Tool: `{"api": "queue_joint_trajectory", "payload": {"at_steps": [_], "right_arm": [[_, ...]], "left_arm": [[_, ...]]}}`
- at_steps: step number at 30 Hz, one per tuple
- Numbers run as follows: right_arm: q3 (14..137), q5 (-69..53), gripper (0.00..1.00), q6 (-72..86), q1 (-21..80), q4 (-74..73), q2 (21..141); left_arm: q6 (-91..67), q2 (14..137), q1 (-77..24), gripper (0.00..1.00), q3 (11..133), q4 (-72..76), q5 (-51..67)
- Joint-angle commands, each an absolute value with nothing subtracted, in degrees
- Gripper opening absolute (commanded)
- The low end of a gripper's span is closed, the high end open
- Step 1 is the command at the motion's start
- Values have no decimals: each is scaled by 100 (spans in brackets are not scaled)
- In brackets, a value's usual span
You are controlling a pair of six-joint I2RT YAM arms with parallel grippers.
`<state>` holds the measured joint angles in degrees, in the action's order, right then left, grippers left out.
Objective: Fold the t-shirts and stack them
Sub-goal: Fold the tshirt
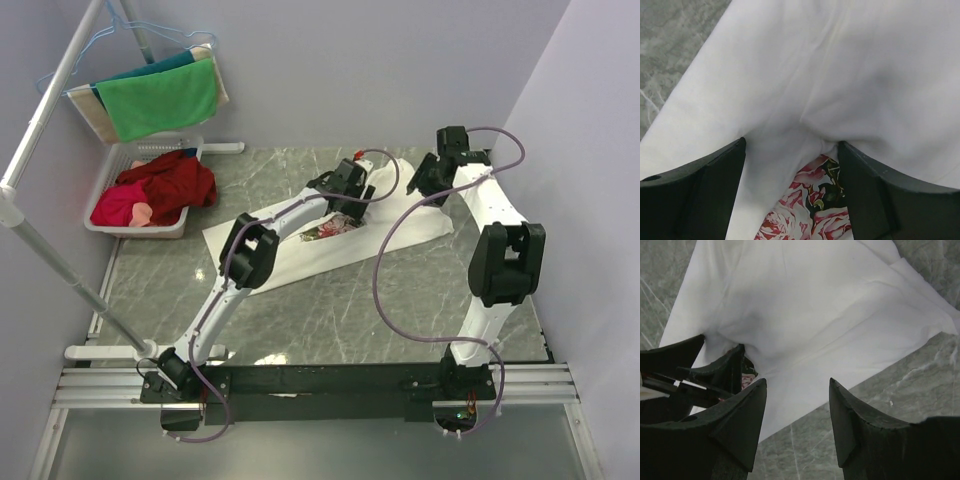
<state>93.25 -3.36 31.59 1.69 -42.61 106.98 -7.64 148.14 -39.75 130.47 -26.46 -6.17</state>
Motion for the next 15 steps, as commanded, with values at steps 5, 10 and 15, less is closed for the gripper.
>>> {"api": "queue_joint_trajectory", "payload": {"at_steps": [5, 10, 15], "right_arm": [[8694, -536, 59, 3067, 132, -4061, 10047], [8359, -606, 59, 3041, 132, -4017, 9853], [8051, -659, 58, 3050, 132, -3981, 9703]], "left_arm": [[-1062, 15205, -4025, 87, 13183, -2812, -1940], [-1485, 15345, -3885, 88, 13438, -3006, -2425], [-1915, 15477, -3613, 88, 13649, -3216, -2716]]}}
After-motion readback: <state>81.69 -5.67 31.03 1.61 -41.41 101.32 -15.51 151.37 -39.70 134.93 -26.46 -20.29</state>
